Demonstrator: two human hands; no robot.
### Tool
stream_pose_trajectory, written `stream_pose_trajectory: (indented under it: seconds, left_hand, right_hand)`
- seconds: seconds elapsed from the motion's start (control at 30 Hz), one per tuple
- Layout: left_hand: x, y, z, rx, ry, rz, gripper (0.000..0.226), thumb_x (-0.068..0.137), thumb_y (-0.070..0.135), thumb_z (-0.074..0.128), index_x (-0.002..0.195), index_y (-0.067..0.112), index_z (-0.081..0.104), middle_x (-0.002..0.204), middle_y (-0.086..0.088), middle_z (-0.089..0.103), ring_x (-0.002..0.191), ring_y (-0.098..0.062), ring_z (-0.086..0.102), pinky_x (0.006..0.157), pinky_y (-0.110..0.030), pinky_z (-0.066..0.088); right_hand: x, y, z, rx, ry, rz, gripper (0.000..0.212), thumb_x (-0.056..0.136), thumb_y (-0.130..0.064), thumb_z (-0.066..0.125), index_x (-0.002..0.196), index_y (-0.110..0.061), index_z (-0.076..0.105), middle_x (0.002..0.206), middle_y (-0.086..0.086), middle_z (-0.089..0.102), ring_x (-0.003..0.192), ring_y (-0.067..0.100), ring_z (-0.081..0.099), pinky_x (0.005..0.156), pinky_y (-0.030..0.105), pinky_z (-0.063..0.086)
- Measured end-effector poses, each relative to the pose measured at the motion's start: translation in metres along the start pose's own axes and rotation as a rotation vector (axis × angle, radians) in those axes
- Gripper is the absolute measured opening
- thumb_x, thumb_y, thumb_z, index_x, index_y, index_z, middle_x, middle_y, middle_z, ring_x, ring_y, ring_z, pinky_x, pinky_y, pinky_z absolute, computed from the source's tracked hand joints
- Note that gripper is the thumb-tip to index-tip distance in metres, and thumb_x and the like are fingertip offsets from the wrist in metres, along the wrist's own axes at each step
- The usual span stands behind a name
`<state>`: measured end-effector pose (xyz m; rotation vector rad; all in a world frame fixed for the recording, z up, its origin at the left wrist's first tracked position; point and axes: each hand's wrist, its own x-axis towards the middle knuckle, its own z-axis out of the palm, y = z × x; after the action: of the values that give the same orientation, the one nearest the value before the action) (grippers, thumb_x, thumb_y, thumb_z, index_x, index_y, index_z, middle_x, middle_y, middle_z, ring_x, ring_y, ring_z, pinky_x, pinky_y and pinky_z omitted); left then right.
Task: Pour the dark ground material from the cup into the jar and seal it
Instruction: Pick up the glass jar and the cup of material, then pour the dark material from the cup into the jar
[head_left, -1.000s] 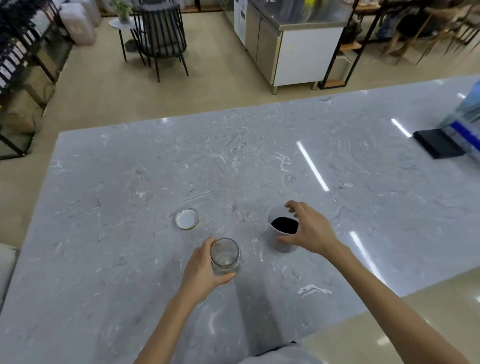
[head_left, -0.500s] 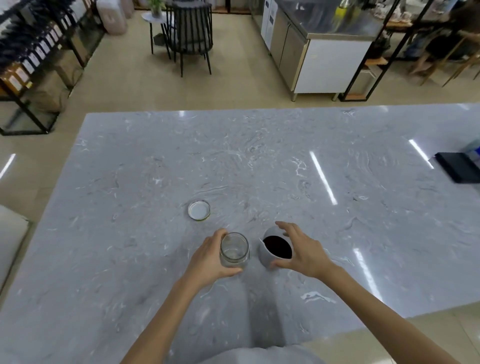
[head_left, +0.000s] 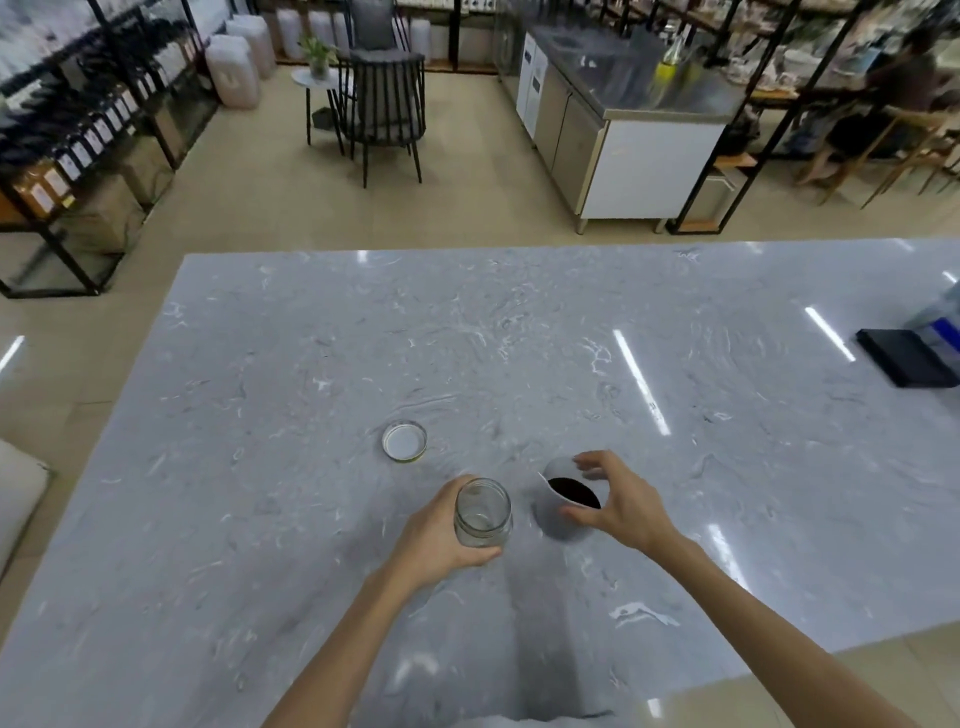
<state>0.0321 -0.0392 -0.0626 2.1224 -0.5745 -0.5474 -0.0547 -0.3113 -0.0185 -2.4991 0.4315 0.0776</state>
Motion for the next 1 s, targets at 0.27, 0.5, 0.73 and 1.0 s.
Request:
stream_pose_trajectory:
  seconds: [0.27, 0.5, 0.73, 1.0]
  left_hand:
    - [0.005, 0.011, -0.003, -0.006, 0.024, -0.022, 0.085, 0.059, 0.044, 0.092, 0.132, 0.03, 0.051, 0.127, 0.015, 0.063, 0.118, -0.005, 0.059, 0.102, -0.036, 0.047]
    - [0.067, 0.104, -0.055, 0.195, 0.058, -0.001, 0.087, 0.059, 0.06, 0.084, 0.133, 0.03, 0.05, 0.132, 0.012, 0.061, 0.118, -0.014, 0.06, 0.094, -0.033, 0.048]
    - [0.111, 0.232, -0.121, 0.328, 0.23, 0.106, 0.086, 0.055, 0.069, 0.078, 0.124, 0.026, 0.051, 0.125, 0.006, 0.061, 0.111, -0.022, 0.062, 0.074, -0.03, 0.039]
    - [0.095, 0.324, -0.16, 0.401, 0.364, 0.208, 0.072, 0.066, 0.063, 0.076, 0.115, 0.017, 0.053, 0.114, 0.001, 0.062, 0.104, -0.025, 0.062, 0.071, -0.032, 0.037]
  right_hand:
    - [-0.007, 0.009, 0.002, 0.027, 0.026, 0.016, 0.073, 0.066, -0.056, 0.083, 0.127, -0.038, 0.047, 0.121, -0.028, 0.058, 0.11, -0.007, 0.058, 0.087, 0.023, 0.047]
    - [0.051, -0.038, -0.137, -0.127, 0.011, -0.121, 0.076, 0.056, -0.064, 0.084, 0.122, -0.049, 0.049, 0.111, -0.037, 0.059, 0.107, -0.01, 0.059, 0.084, 0.016, 0.045]
    - [0.083, -0.153, -0.303, -0.489, 0.028, -0.379, 0.068, 0.065, -0.057, 0.083, 0.122, -0.049, 0.048, 0.101, -0.047, 0.048, 0.099, -0.014, 0.054, 0.076, 0.02, 0.041]
    - [0.073, -0.264, -0.379, -0.827, 0.022, -0.579, 0.068, 0.062, -0.07, 0.077, 0.121, -0.052, 0.048, 0.086, -0.051, 0.047, 0.088, -0.014, 0.053, 0.065, 0.015, 0.037]
